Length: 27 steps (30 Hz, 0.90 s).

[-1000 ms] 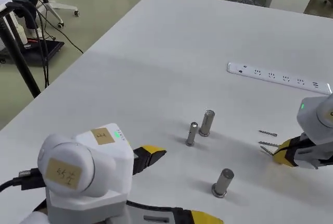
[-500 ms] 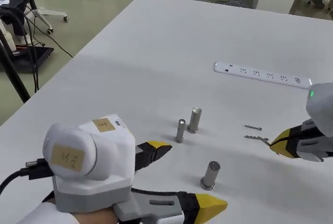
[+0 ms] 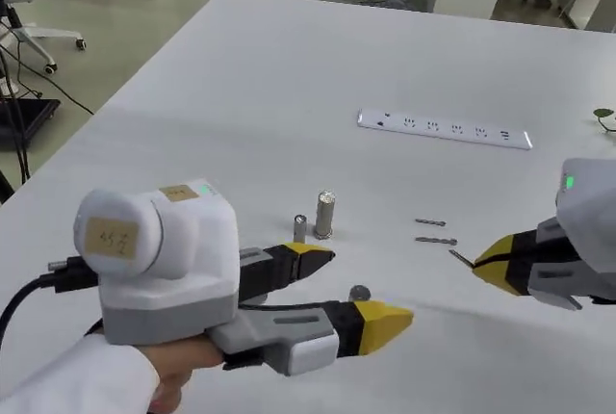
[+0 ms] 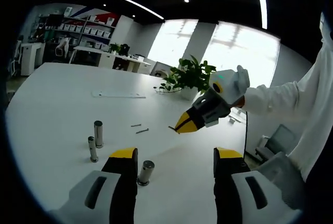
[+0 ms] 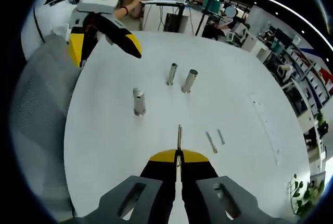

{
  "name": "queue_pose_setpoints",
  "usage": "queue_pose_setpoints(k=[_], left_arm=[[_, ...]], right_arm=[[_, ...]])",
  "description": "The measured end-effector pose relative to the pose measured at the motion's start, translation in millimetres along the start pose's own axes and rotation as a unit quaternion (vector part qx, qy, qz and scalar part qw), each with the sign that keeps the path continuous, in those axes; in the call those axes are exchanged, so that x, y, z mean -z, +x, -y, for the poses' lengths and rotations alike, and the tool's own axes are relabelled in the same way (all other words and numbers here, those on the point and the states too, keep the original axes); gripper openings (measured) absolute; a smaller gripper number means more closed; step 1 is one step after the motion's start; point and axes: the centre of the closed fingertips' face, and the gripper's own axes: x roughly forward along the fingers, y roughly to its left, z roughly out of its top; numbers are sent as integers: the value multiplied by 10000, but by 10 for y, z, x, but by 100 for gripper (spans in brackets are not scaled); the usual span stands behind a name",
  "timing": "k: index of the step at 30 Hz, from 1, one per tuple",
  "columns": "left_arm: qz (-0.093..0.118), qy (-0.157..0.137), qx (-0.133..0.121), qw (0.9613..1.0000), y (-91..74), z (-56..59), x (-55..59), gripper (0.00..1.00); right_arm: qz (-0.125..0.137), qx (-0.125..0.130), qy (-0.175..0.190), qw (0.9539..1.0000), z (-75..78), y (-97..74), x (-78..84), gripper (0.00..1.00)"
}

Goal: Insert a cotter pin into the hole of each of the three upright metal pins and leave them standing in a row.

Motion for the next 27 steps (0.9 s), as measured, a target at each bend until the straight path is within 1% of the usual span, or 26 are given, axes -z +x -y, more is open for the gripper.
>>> queue_pose_setpoints(k=[3,8,9,10,11,13,14,15,18,20,24,27], left_arm=[[-28,34,79,10000,45,12,-53,50],[-69,18,145,9999,110,7,-102,45],[-87,-5,146,9999,121,3,-106,43],[-113,-62,147,9998,137,-7,-108,39],[-130,-137,175,9997,153,-7,-109,36],[-146,-267,223,9993,177,4,-111,33],[-142,-383,278,9988,196,23,-119,32],[-147,-415,303,9986,207,31,-121,30],[-242,-431,422,9979,252,96,-116,22],[-295,-449,479,9974,276,135,-113,18],[-351,-538,638,9959,328,241,-123,14],[-438,-484,709,9953,359,297,-107,13]], right_arm=[[156,109,-59,9998,-60,-83,-87,0],[291,284,-229,9989,-115,-190,-183,0],[359,281,-193,9988,-127,-206,-210,0],[484,283,-86,9984,-147,-220,-254,0],[507,325,-86,9981,-124,-212,-251,0],[587,376,-93,9975,-137,-236,-291,0],[639,409,-89,9971,-150,-258,-324,0],[653,426,-110,9969,-167,-275,-341,0],[605,665,-412,9951,-165,-327,-383,0],[624,685,-441,9947,-197,-341,-397,0],[618,787,-696,9925,-282,-371,-437,0],[635,801,-792,9916,-355,-380,-467,0]])
